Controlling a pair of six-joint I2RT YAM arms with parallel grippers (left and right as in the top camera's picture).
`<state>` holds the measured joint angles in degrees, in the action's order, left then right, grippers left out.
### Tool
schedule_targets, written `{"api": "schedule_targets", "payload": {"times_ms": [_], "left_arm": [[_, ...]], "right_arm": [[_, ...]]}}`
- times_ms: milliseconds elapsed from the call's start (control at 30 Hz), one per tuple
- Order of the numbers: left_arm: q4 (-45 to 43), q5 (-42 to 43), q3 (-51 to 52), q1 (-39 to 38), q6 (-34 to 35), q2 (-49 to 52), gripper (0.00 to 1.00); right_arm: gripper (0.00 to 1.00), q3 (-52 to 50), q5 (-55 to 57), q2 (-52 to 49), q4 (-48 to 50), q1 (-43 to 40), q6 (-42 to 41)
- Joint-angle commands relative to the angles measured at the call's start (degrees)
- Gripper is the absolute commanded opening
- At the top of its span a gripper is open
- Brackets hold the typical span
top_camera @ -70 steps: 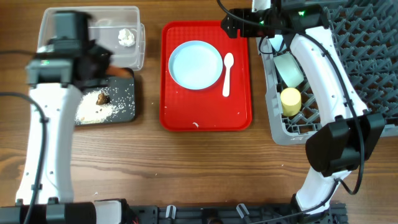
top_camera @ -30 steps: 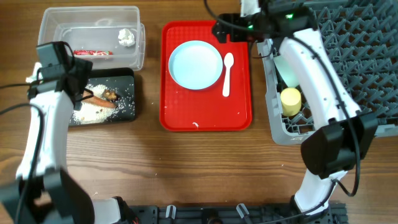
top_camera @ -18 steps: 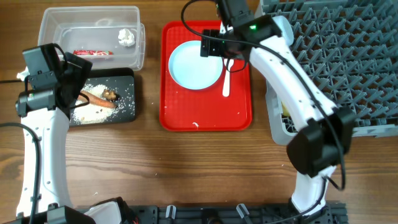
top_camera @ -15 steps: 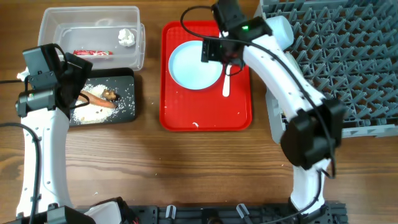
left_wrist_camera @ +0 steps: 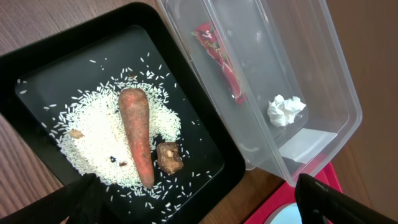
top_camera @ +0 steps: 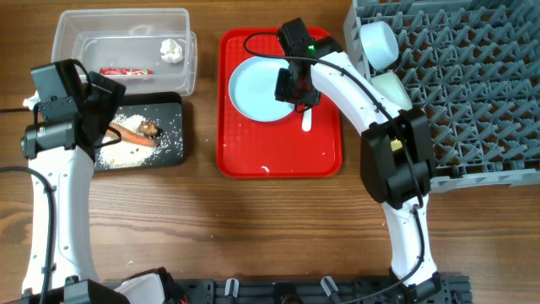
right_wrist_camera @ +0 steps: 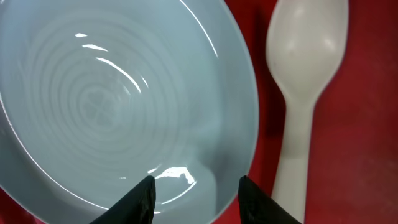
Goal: Sort waste into correct bins and load items into the dishwasher rack
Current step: 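Move the right gripper to the light-blue plate and grasp its rim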
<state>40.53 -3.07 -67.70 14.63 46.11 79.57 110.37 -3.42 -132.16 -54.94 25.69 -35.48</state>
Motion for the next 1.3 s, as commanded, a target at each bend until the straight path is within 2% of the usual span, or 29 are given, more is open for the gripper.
{"api": "schedule_targets", "payload": {"times_ms": [0, 300, 433, 667, 967, 1167, 1267], "left_arm": [[0.07, 0.48, -0.57, 0.28, -1.14, -0.13, 1.0], [0.07, 0.48, -0.57, 0.26, -1.14, -0.13, 1.0], [0.07, 0.48, -0.57, 0.28, -1.14, -0.13, 1.0], [0.07, 0.48, -0.57, 0.28, -1.14, -0.13, 1.0], [0.07, 0.48, -0.57, 0.28, -1.14, -0.13, 1.0], [0.07, 0.48, -0.57, 0.28, -1.14, -0.13, 1.0], [0.07, 0.48, -0.57, 0.28, -1.14, -0.13, 1.0]], "right_arm": [[0.4, -0.24, -0.44, -2.91, 2.1, 0.13, -0.52], [0.41, -0.24, -0.42, -4.26, 2.38, 0.13, -0.39], [0.5, 0.37, -0.48, -3.89, 3.13, 0.11, 1.16], [0.55, 1.11, 3.72, 3.23, 1.09, 0.0, -0.79], [0.56, -1.79, 6.69, 4.13, -0.81, 0.0, -3.69], [0.55, -7.63, 6.67, 4.11, 1.03, 0.02, -6.16], [0.51, -10.58, 6.43, 4.11, 2.89, 0.02, -6.91]]}}
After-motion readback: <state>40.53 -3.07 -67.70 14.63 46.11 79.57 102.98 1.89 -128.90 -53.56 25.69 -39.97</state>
